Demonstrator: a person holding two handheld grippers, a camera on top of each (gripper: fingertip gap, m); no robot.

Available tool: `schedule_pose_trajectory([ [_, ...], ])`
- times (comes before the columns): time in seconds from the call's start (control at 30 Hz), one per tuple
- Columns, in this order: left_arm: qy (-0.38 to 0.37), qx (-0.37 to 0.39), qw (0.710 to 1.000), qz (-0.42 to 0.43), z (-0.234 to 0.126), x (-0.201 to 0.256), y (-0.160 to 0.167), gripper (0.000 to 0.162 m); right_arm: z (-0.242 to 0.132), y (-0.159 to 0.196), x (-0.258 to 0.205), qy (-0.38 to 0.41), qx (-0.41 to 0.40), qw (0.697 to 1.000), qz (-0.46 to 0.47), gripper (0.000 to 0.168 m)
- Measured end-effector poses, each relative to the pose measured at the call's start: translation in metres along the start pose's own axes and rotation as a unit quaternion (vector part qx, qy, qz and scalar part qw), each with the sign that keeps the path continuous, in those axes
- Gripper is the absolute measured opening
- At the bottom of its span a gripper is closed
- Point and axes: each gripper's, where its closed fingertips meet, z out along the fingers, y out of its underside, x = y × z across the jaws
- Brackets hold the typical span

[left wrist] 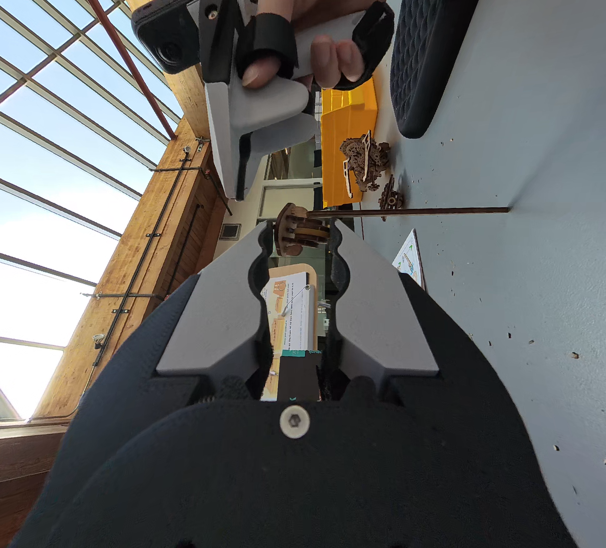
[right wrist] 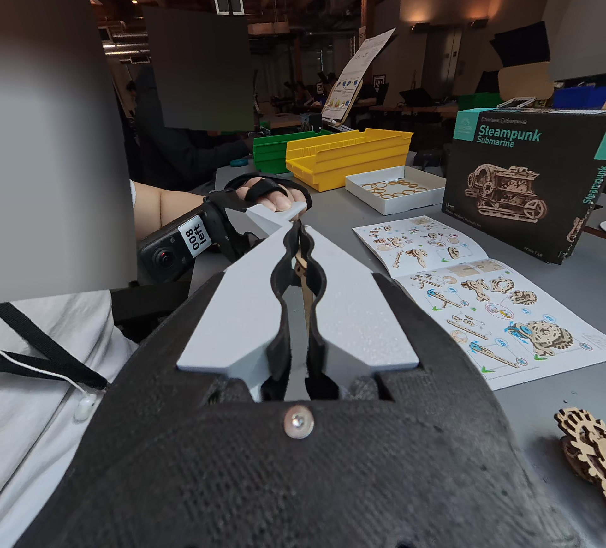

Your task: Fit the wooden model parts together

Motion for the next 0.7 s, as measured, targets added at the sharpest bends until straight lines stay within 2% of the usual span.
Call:
schedule_pose_trajectory([
  [0.1, -0.005, -0.002, 1.0, 0.007, 0.0, 0.0, -0.001, 0.032, 0.004, 0.018, 0.002, -0.001, -0.043, 0.999, 0.01, 0.0],
  [0.2, -0.015, -0.003, 1.0, 0.018, 0.0, 0.0, -0.003, 0.031, 0.003, 0.008, -0.001, 0.006, -0.013, 1.0, 0.001, 0.0],
  [0.43, -0.027, -0.007, 0.999, 0.028, -0.002, 0.0, -0.002, 0.031, 0.004, 0.02, 0.002, 0.028, -0.039, 0.999, -0.018, 0.0],
  [0.57, -0.03, -0.009, 0.999, 0.032, -0.001, 0.0, -0.002, 0.031, 0.003, 0.023, 0.008, 0.05, -0.046, 0.998, -0.009, 0.016],
  [0.7, -0.032, -0.01, 0.999, 0.033, -0.001, 0.0, -0.002, 0.031, 0.002, 0.018, 0.003, 0.019, -0.035, 0.999, 0.029, 0.001],
])
